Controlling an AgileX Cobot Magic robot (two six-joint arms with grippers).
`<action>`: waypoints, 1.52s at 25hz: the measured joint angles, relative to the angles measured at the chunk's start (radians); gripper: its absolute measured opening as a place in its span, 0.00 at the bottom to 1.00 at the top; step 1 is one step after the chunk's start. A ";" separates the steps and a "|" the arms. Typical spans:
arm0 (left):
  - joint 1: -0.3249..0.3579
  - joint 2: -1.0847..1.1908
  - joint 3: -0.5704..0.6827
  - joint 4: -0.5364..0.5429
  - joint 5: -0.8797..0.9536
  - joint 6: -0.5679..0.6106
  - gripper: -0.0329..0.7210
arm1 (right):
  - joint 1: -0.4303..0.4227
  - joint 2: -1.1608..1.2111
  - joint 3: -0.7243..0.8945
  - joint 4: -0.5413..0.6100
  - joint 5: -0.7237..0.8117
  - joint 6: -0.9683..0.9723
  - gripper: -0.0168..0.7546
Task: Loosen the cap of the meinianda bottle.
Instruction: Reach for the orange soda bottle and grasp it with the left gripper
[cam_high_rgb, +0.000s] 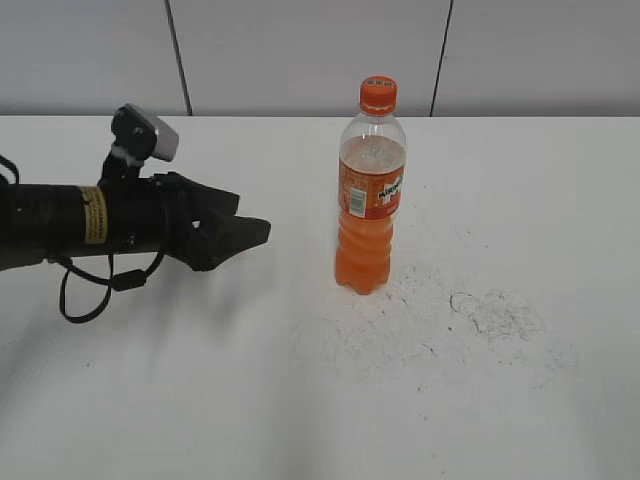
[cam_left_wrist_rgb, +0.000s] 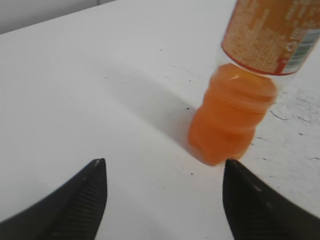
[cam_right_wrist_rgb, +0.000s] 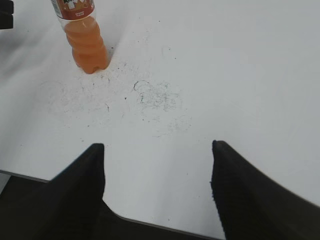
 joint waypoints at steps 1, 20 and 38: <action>0.000 0.022 -0.033 0.053 -0.016 -0.036 0.79 | 0.000 0.000 0.000 0.000 0.000 0.000 0.66; -0.028 0.254 -0.288 0.362 -0.249 -0.217 0.85 | 0.000 0.000 0.000 0.000 0.000 0.000 0.66; -0.077 0.476 -0.536 0.380 -0.298 -0.182 0.94 | 0.000 0.000 0.000 0.000 0.000 0.000 0.66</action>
